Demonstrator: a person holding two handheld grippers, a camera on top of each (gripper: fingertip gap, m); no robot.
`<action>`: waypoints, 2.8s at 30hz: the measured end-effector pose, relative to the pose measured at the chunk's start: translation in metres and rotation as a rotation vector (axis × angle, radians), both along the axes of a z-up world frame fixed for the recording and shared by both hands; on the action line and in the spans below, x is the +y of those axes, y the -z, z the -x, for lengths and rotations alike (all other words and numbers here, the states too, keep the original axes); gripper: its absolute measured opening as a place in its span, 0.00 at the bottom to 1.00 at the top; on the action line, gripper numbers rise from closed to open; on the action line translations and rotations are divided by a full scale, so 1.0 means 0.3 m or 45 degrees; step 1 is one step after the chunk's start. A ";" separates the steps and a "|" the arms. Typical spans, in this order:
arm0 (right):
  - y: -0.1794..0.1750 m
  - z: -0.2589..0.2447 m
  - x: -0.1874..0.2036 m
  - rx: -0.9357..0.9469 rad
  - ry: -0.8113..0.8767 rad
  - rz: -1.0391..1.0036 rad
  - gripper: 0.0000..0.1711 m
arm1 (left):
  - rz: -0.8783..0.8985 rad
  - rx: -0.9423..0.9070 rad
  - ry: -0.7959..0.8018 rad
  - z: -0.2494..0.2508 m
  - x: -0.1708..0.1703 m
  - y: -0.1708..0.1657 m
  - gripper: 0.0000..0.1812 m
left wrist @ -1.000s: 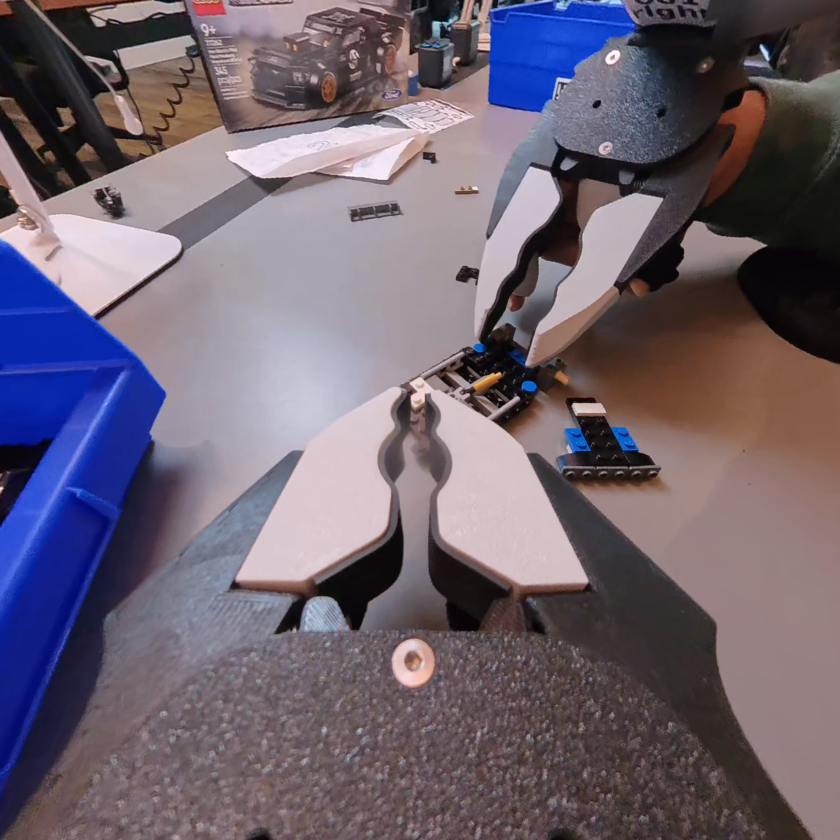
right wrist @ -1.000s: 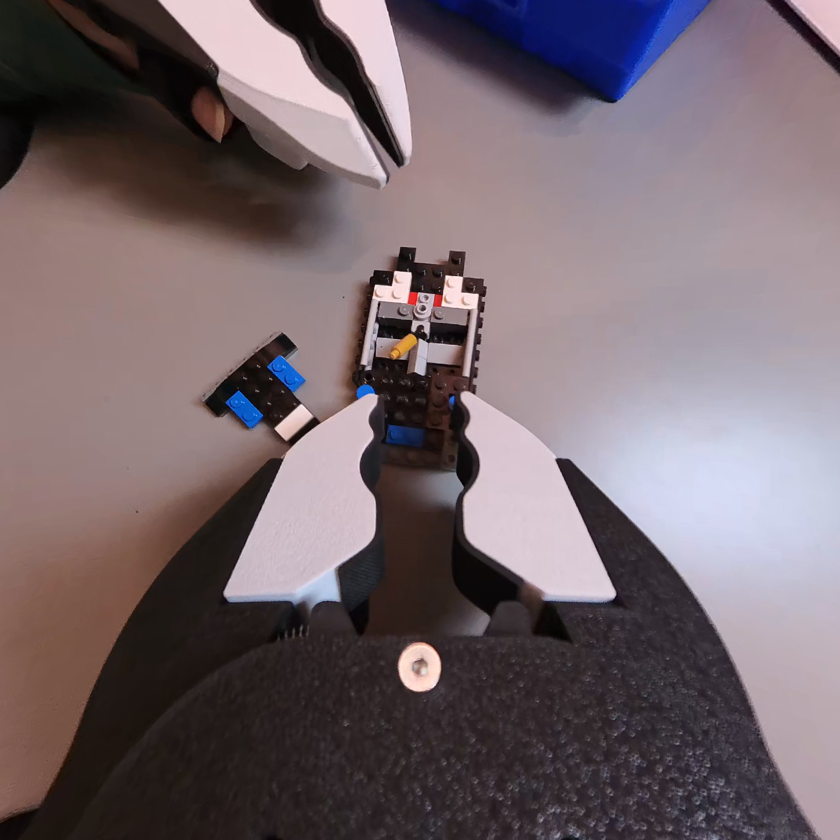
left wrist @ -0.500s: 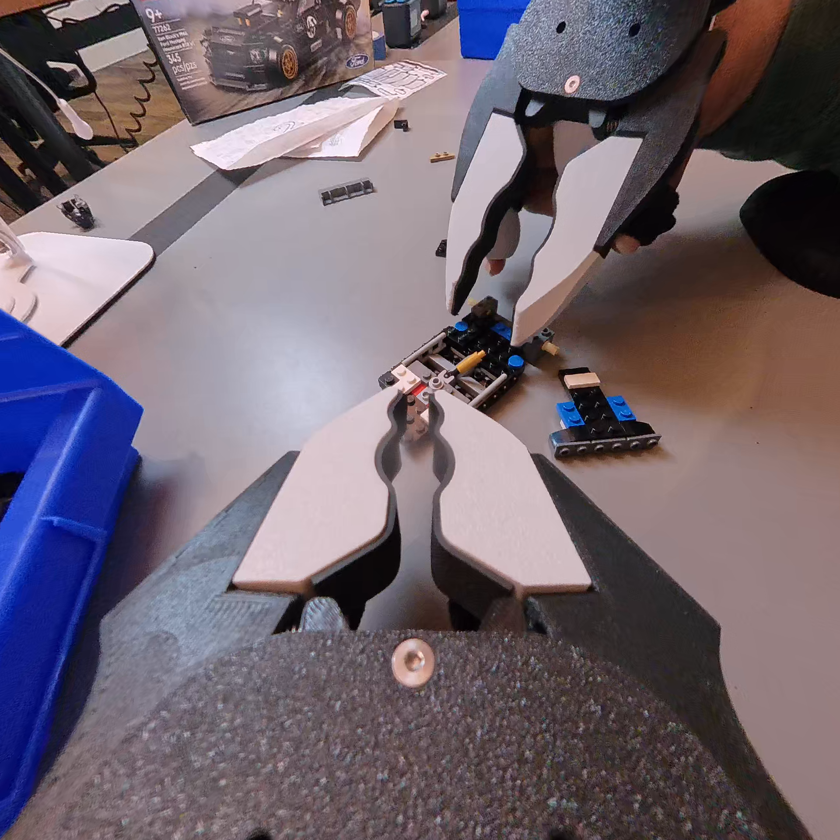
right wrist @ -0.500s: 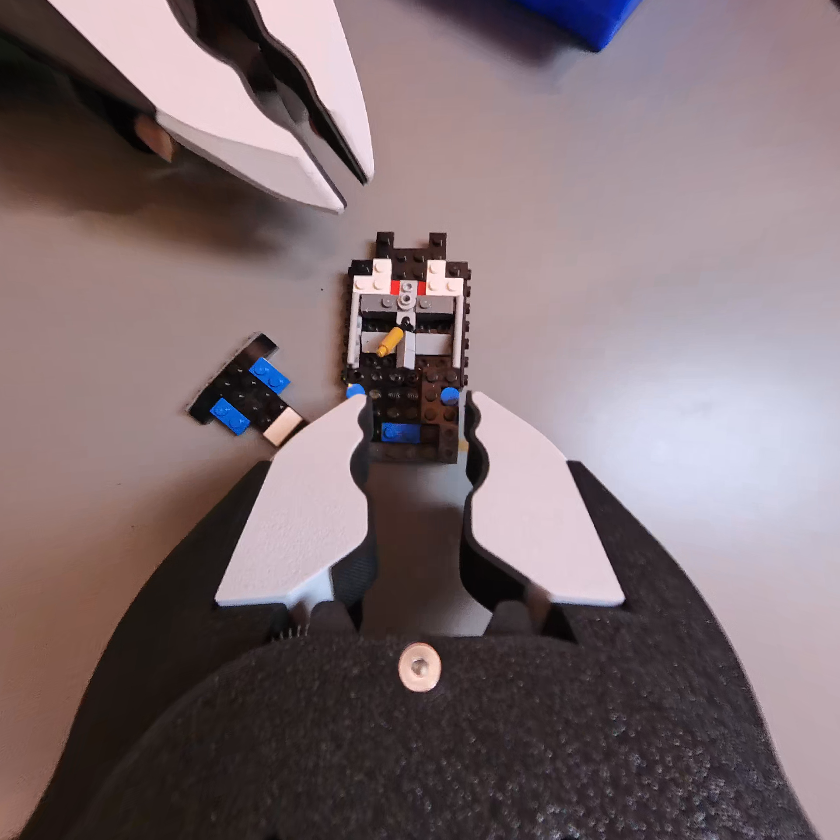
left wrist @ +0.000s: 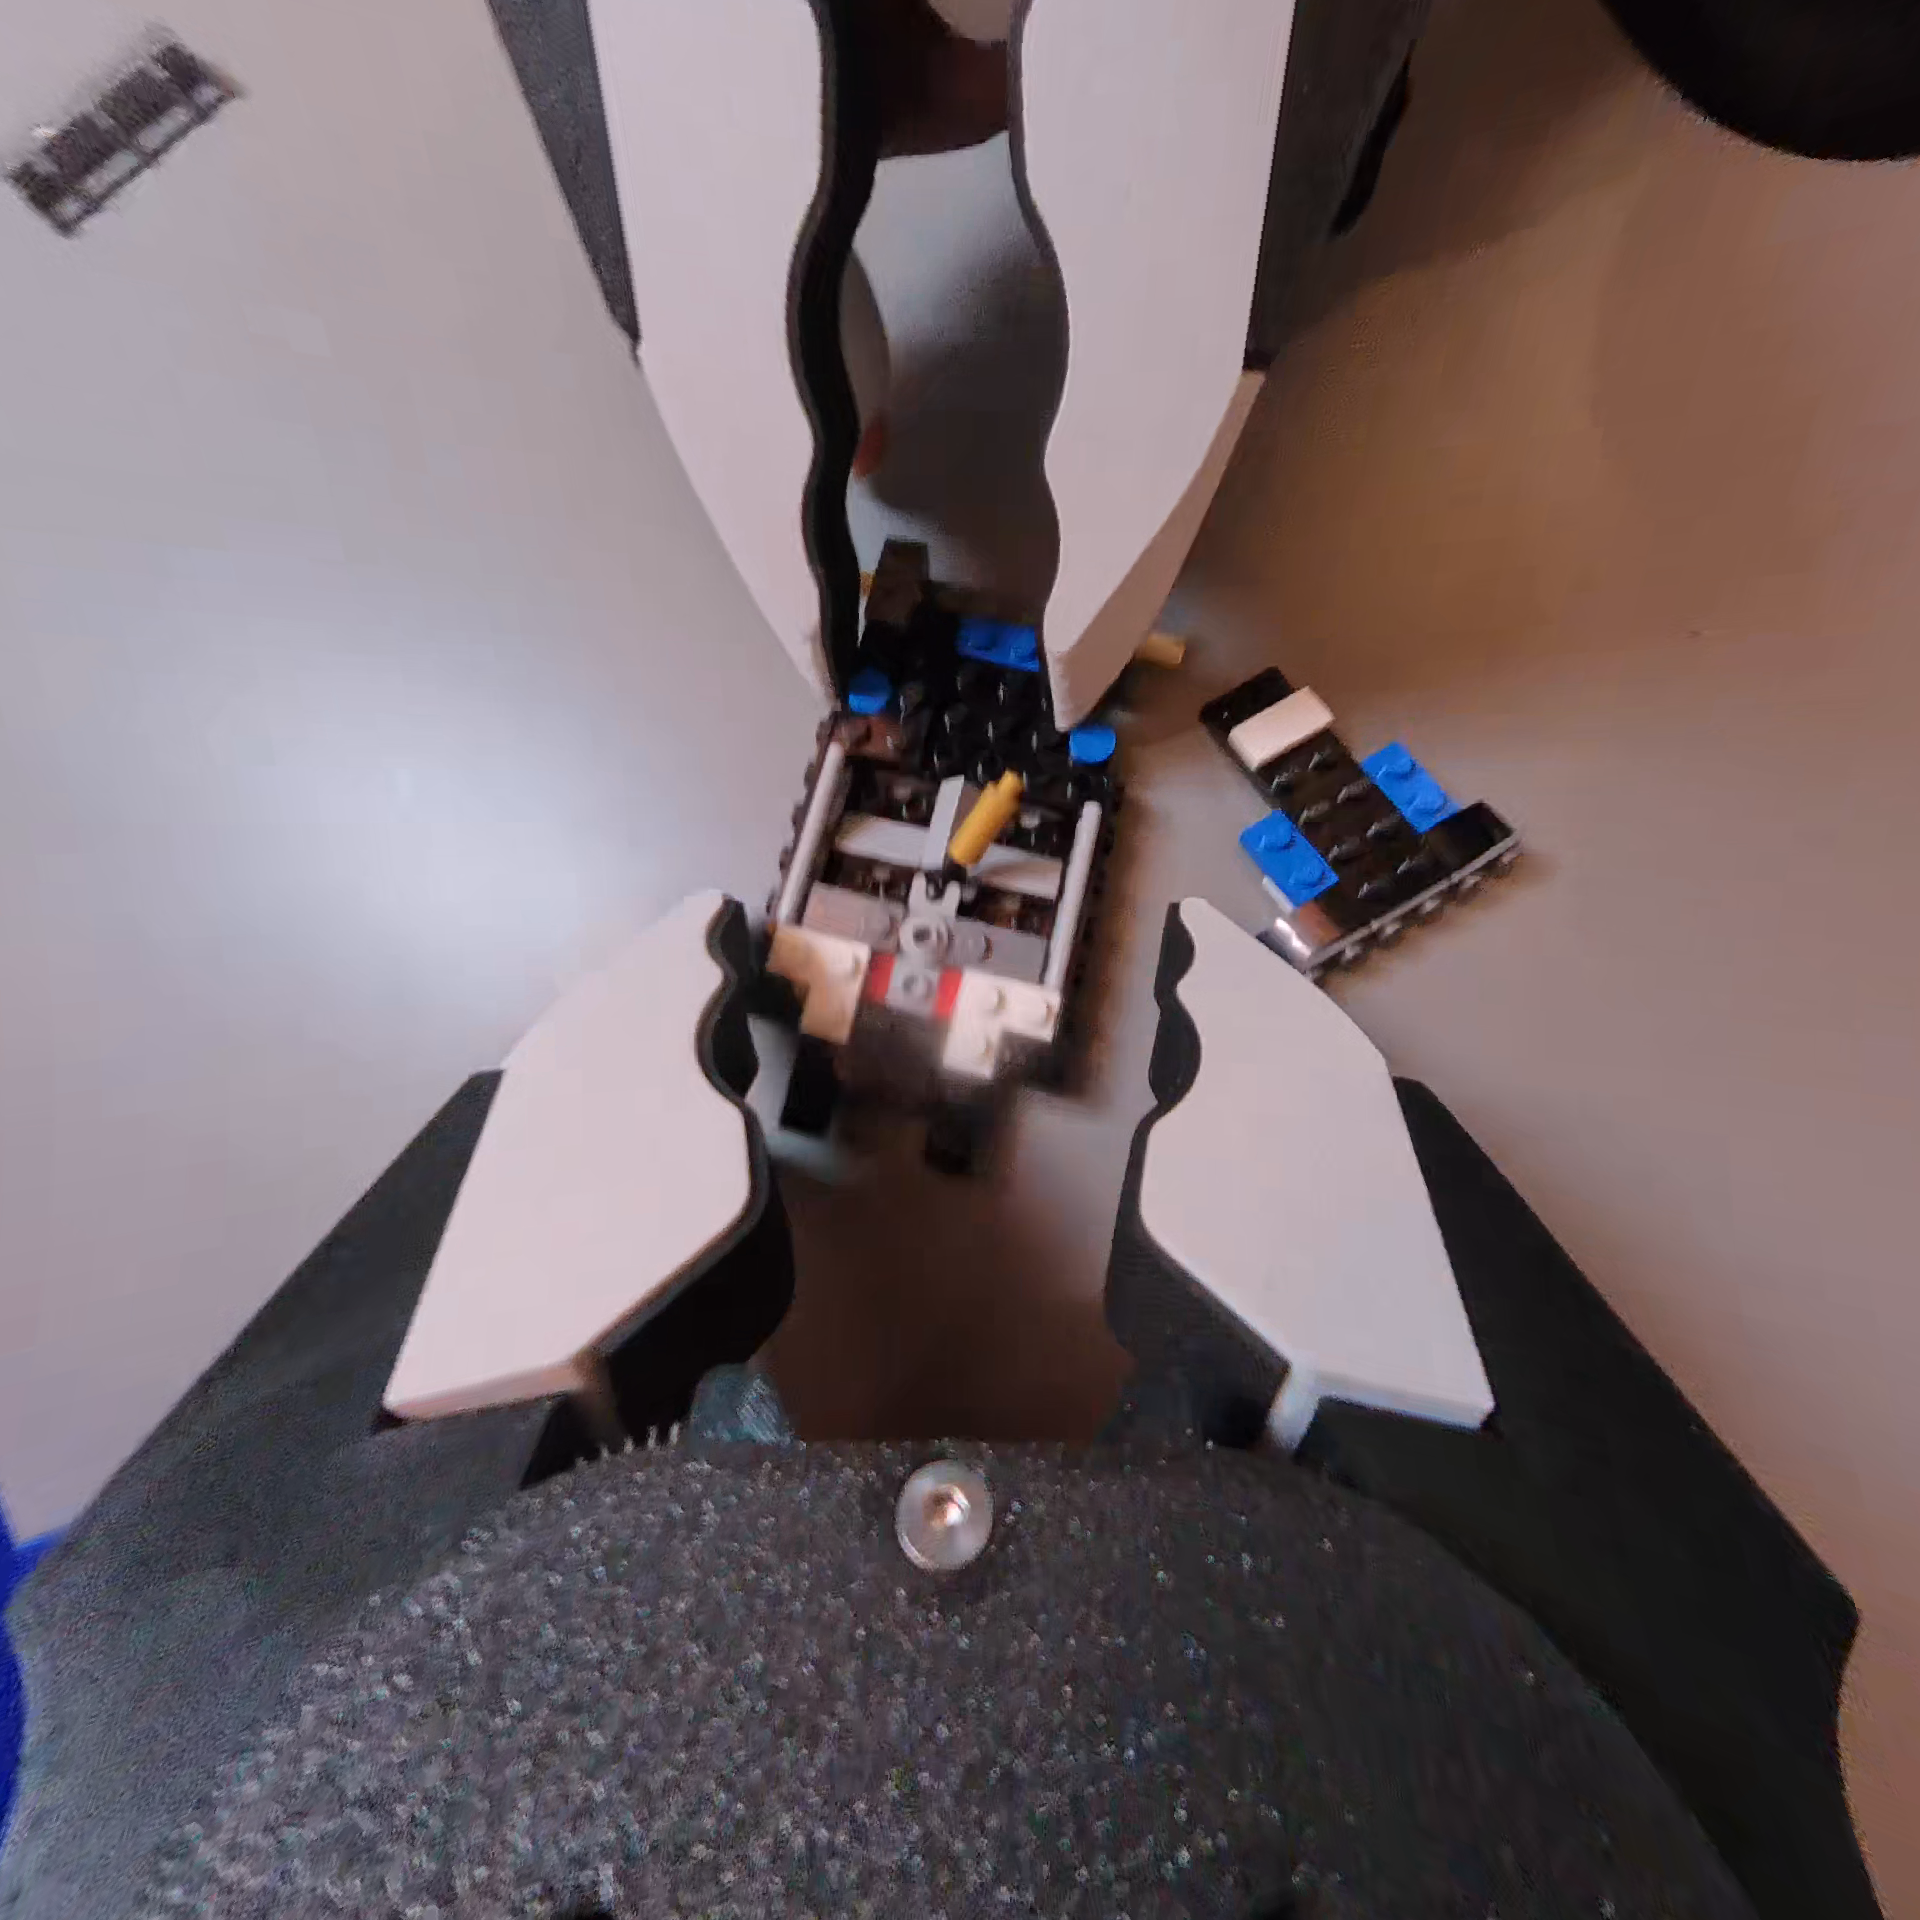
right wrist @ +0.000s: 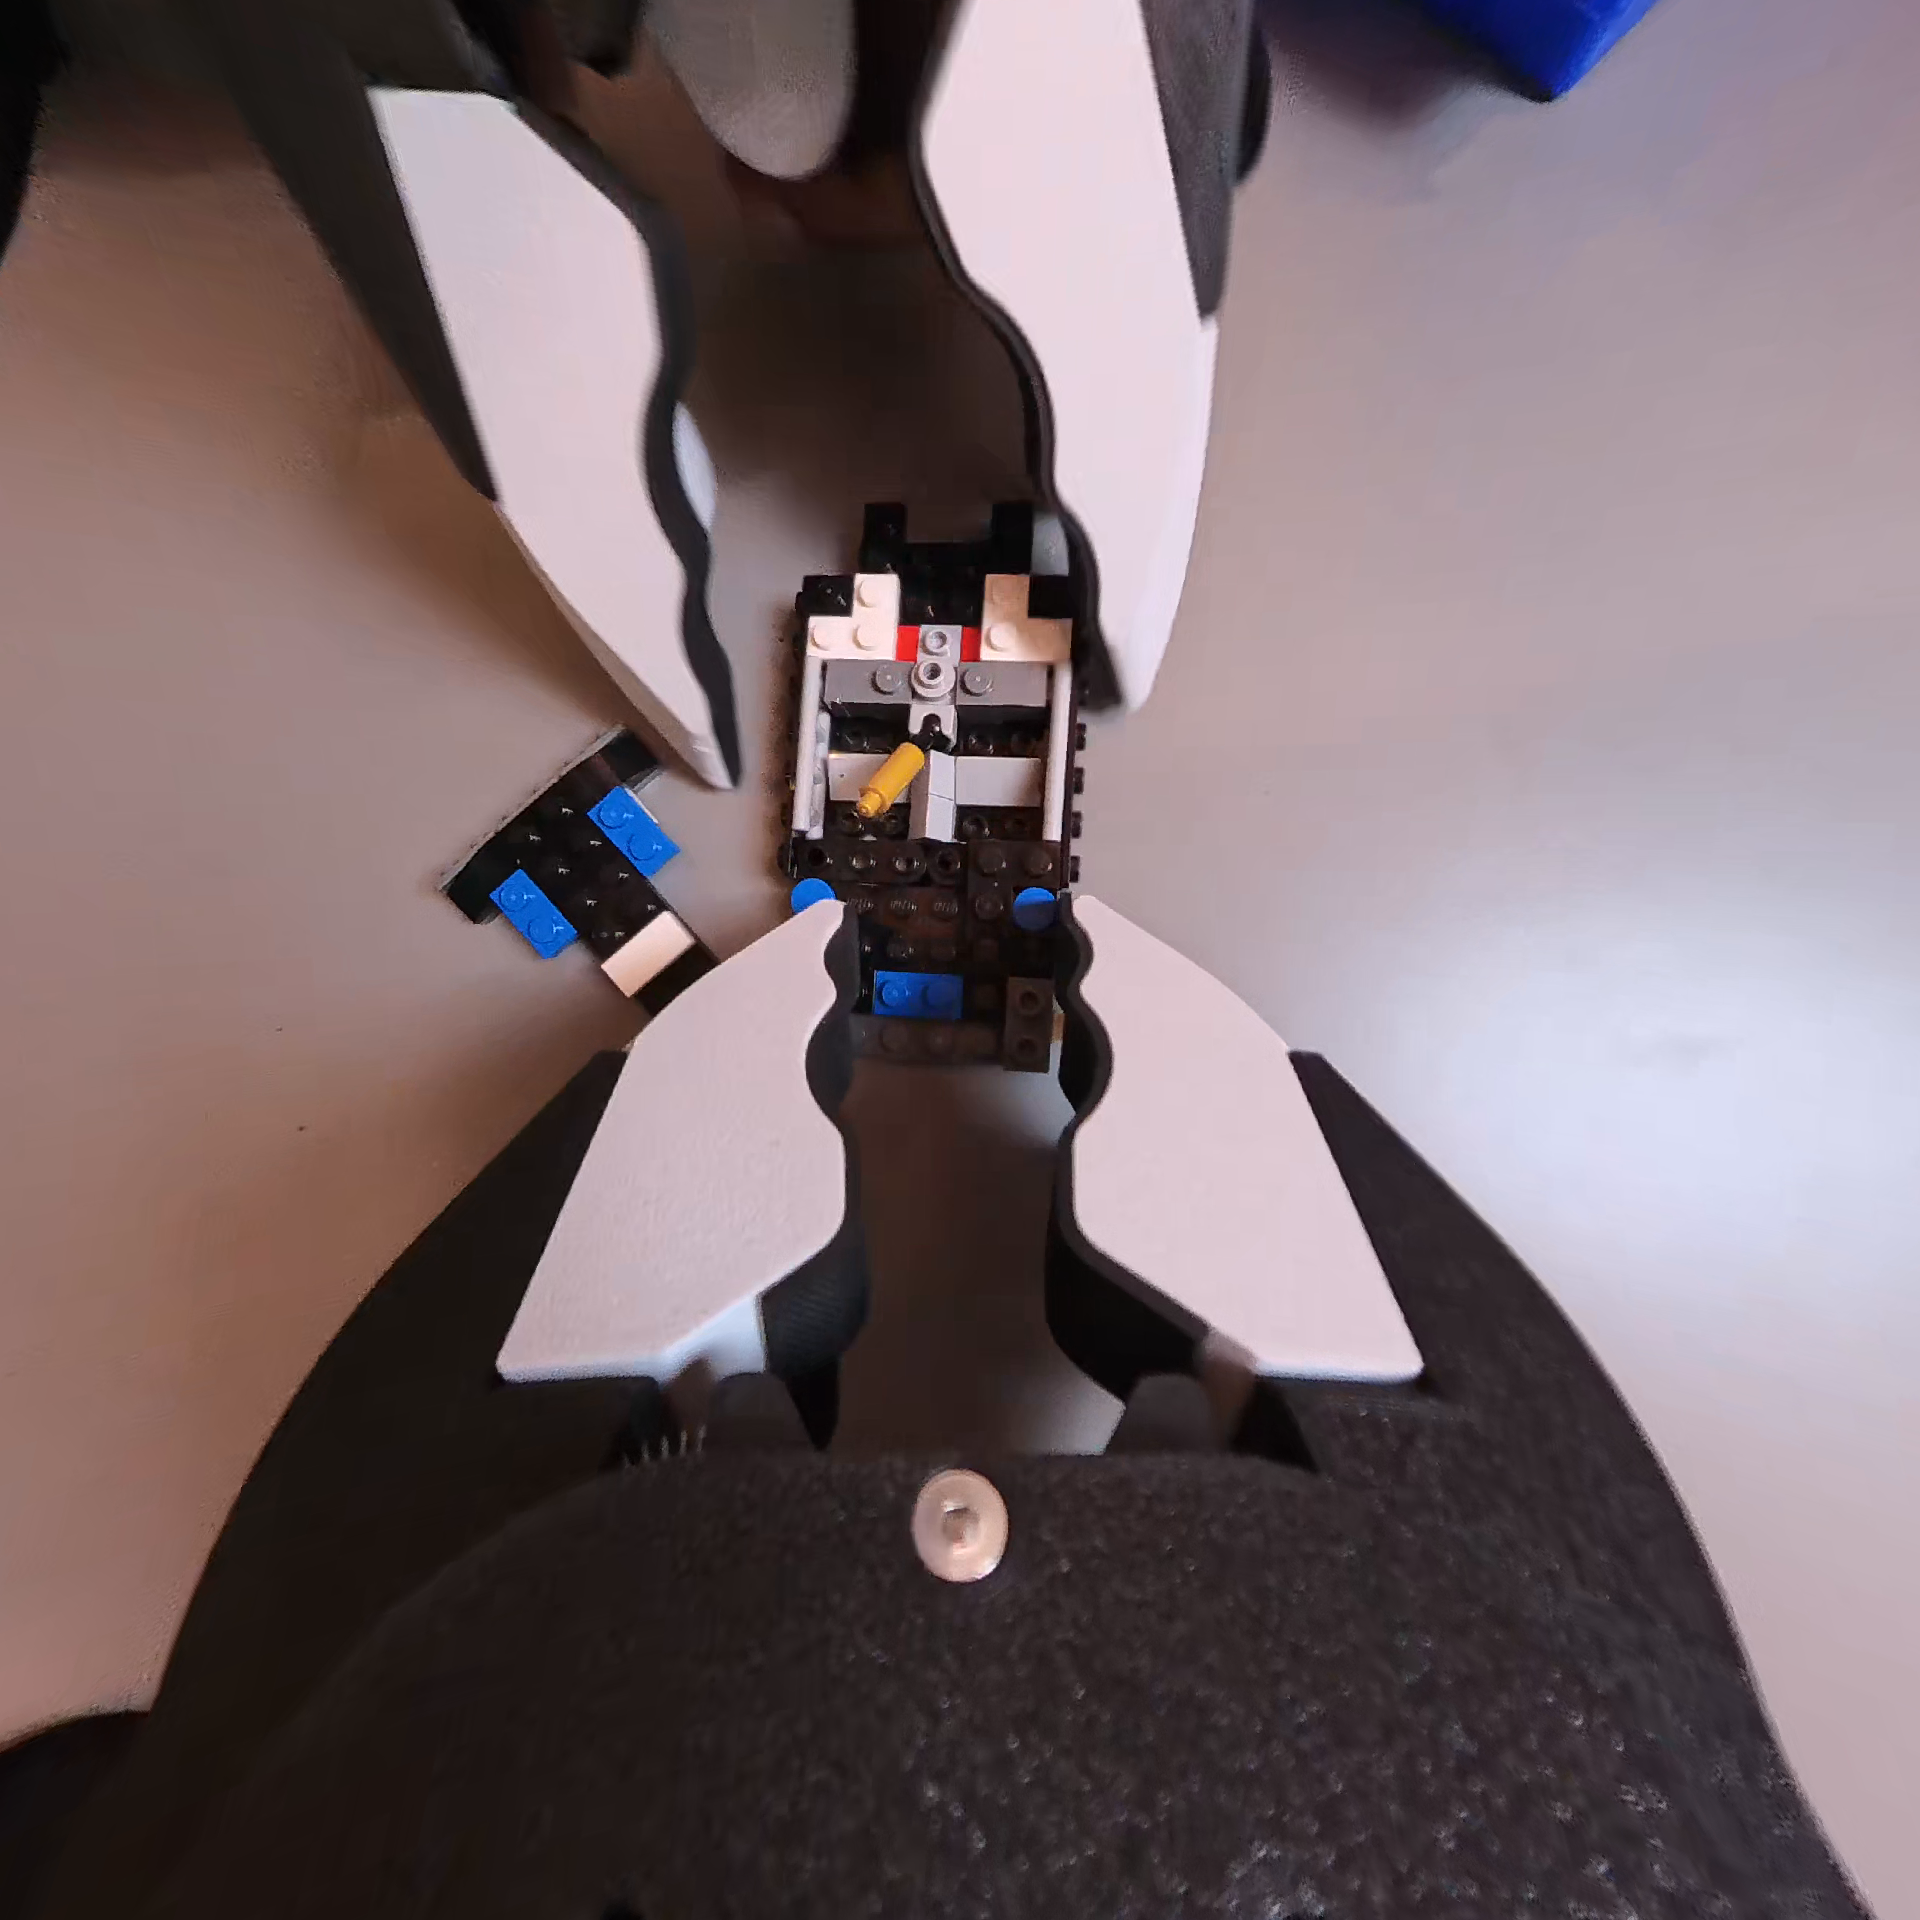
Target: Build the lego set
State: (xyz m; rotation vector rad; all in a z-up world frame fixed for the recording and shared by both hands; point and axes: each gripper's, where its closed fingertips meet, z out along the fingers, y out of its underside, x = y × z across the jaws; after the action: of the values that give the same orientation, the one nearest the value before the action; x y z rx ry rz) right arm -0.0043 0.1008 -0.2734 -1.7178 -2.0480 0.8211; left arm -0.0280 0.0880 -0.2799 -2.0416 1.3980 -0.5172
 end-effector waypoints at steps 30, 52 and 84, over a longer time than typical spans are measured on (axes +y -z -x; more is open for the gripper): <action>-0.086 0.010 0.025 0.271 0.061 0.046 0.09 | 0.006 0.001 0.020 -0.027 0.000 -0.001 0.32; -0.086 0.033 0.017 0.183 0.133 -0.268 0.00 | -0.471 0.275 -0.113 -0.020 -0.005 -0.044 0.33; -0.128 0.042 0.045 0.230 0.076 -0.622 0.00 | -0.872 0.548 -0.142 0.015 0.043 -0.079 0.32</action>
State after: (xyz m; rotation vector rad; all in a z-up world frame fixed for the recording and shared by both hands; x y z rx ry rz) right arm -0.0169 0.1143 -0.2349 -1.3717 -1.8689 0.3924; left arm -0.0325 0.1010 -0.2562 -1.6824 1.4202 0.4340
